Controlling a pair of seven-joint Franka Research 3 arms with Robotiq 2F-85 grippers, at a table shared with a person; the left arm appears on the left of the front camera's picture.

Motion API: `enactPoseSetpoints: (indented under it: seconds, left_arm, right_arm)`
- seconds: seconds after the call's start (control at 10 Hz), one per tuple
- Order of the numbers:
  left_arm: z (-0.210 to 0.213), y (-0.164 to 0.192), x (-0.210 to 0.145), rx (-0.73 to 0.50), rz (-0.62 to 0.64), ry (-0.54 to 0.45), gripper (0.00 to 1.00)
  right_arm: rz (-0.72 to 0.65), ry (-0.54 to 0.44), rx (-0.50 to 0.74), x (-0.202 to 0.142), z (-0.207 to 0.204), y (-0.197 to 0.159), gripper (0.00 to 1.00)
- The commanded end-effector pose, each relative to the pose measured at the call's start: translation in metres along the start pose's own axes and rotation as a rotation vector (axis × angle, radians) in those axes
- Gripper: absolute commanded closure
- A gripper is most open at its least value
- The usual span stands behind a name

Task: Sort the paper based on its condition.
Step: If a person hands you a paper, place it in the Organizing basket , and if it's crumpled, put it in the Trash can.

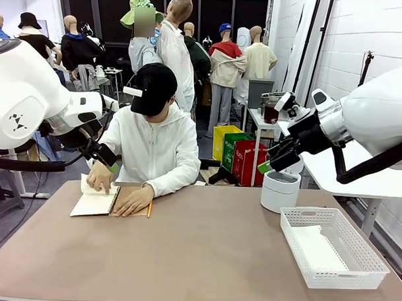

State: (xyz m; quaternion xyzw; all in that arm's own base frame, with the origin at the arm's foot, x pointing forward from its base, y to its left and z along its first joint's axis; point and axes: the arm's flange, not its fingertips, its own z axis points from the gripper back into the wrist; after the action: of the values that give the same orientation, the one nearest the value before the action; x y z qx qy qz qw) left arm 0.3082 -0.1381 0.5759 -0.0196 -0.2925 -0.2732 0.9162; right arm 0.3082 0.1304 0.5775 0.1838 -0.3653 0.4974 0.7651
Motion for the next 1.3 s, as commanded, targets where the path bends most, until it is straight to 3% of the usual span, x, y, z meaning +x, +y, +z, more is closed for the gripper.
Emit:
enactPoseSetpoints:
  seconds: [0.0, 1.2]
  left_arm:
    - [0.0001, 0.0007, -0.0007, -0.001, 0.001, 0.000, 0.00]
    - [0.0001, 0.0007, -0.0007, -0.001, 0.001, 0.000, 0.00]
  right_arm:
    - [0.008, 0.002, 0.001, 0.0001, -0.0003, 0.0000, 0.00]
    - [0.008, 0.002, 0.001, 0.0001, -0.0003, 0.0000, 0.00]
